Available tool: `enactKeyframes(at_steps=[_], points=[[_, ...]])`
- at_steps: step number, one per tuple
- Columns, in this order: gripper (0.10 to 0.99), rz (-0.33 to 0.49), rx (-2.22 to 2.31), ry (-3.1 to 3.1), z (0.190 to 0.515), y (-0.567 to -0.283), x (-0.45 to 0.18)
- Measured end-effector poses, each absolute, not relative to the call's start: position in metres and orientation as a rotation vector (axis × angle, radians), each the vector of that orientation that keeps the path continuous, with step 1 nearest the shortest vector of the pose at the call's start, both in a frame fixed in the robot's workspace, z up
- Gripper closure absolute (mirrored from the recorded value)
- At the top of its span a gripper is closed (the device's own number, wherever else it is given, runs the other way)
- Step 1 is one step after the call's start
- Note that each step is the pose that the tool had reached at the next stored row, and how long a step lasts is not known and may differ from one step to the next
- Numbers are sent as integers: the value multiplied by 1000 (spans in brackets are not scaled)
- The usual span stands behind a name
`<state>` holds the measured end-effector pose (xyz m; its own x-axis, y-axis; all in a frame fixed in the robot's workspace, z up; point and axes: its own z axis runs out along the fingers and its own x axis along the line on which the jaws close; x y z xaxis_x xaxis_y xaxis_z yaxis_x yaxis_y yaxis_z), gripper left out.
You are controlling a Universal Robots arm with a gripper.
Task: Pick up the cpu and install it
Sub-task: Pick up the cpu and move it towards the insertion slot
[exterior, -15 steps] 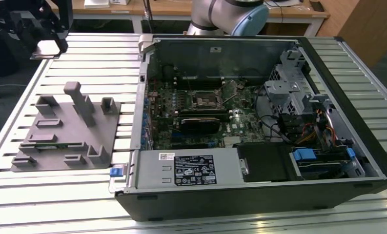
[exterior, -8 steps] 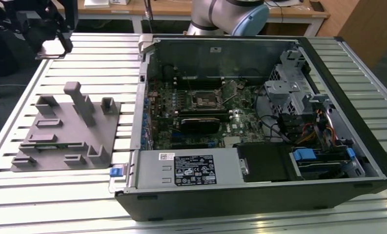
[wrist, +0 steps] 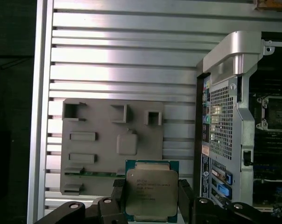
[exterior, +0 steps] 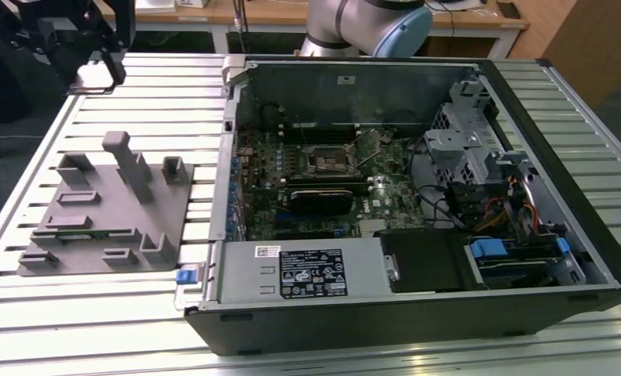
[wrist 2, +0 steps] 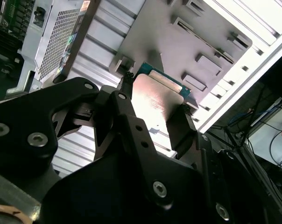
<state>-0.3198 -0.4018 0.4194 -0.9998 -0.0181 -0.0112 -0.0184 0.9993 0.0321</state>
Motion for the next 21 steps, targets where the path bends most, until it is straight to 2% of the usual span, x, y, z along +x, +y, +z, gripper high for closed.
enactKeyframes(at_steps=[21], points=[[545, 50, -29, 3130, 419, -402, -299]])
